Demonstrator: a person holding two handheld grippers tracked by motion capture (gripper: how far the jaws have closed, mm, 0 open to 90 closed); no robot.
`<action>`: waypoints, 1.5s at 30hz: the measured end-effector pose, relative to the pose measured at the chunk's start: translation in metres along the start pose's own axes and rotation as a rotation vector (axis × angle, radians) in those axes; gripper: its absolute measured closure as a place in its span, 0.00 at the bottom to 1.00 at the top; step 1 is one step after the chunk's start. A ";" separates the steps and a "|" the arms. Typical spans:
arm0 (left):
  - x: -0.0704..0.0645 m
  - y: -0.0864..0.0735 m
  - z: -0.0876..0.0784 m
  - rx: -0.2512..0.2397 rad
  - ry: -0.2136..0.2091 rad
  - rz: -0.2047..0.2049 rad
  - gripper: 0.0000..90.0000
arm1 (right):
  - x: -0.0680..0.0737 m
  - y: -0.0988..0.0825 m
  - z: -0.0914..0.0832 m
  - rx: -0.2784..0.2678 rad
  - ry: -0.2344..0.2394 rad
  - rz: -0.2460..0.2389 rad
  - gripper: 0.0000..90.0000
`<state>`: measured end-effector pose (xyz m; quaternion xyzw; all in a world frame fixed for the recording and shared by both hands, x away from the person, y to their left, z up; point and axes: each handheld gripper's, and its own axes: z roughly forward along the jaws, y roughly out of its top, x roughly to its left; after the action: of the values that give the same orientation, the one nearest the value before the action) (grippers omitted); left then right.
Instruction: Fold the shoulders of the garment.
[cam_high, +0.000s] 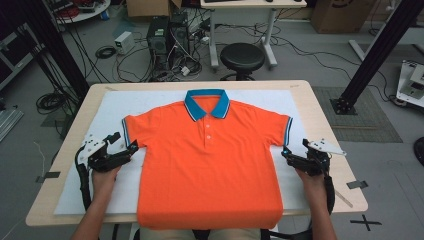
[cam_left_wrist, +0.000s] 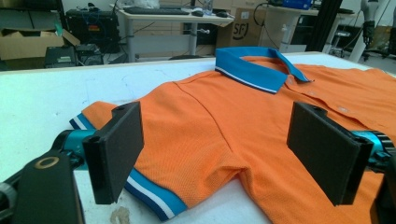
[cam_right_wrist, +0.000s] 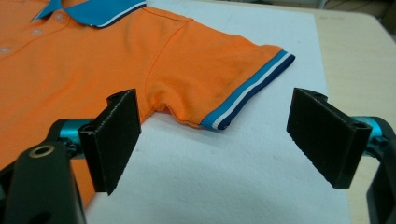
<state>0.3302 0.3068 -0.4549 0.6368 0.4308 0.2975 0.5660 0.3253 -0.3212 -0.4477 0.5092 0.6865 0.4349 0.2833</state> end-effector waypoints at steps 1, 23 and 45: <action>0.000 0.000 0.000 0.002 0.001 0.001 0.21 | -0.001 0.001 0.001 0.008 0.011 0.028 0.20; 0.001 0.000 0.001 0.010 -0.009 -0.001 0.21 | -0.008 0.053 0.038 0.247 -0.125 0.079 0.26; 0.000 0.001 0.002 0.022 -0.010 -0.002 0.21 | -0.009 0.052 0.087 0.402 -0.130 0.042 0.71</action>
<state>0.3325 0.3062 -0.4546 0.6441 0.4317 0.2889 0.5615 0.4240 -0.2976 -0.4419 0.5966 0.7289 0.2614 0.2108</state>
